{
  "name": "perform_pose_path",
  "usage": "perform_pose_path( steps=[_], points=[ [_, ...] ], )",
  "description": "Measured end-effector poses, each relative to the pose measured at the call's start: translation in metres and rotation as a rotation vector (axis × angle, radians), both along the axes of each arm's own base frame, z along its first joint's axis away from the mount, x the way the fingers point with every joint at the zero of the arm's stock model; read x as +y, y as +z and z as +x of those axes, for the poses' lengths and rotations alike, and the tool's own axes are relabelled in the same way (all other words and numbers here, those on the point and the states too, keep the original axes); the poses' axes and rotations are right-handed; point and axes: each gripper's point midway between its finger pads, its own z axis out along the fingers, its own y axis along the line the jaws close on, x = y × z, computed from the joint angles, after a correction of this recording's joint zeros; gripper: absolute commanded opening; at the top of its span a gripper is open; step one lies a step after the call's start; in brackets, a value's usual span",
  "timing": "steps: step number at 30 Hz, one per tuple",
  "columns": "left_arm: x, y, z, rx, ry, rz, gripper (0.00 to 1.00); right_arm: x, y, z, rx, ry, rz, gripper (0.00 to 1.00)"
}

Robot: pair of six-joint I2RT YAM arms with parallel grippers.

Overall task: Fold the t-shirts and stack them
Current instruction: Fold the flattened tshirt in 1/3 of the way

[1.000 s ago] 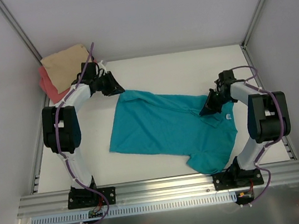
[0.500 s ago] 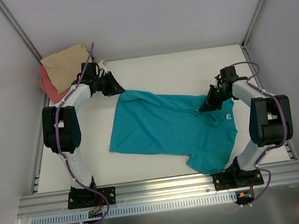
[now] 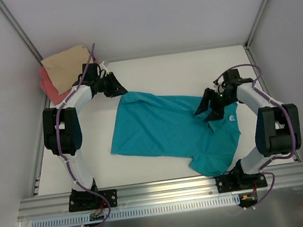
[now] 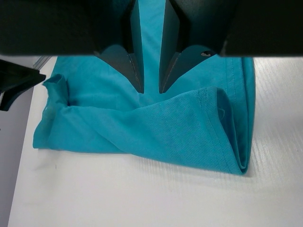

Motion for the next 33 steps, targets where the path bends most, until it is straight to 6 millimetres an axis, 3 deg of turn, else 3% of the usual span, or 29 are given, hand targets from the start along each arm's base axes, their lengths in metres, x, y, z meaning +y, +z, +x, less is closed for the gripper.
perform_pose_path(
  steps=[7, 17, 24, 33],
  points=[
    [-0.003, 0.0, -0.003, 0.008, -0.013, -0.015, 0.21, 0.008, 0.004, -0.029, 0.035, 0.108, -0.004, 1.0],
    [-0.004, -0.002, -0.006, 0.016, -0.02, -0.022, 0.2, -0.01, 0.001, -0.038, 0.024, 0.112, -0.125, 0.99],
    [-0.005, -0.001, -0.007, 0.017, -0.029, -0.031, 0.21, -0.017, -0.019, -0.051, 0.065, 0.096, -0.167, 0.99],
    [-0.006, 0.0, -0.008, 0.018, -0.033, -0.036, 0.21, -0.022, -0.04, -0.028, 0.091, 0.064, -0.21, 1.0]
  ],
)
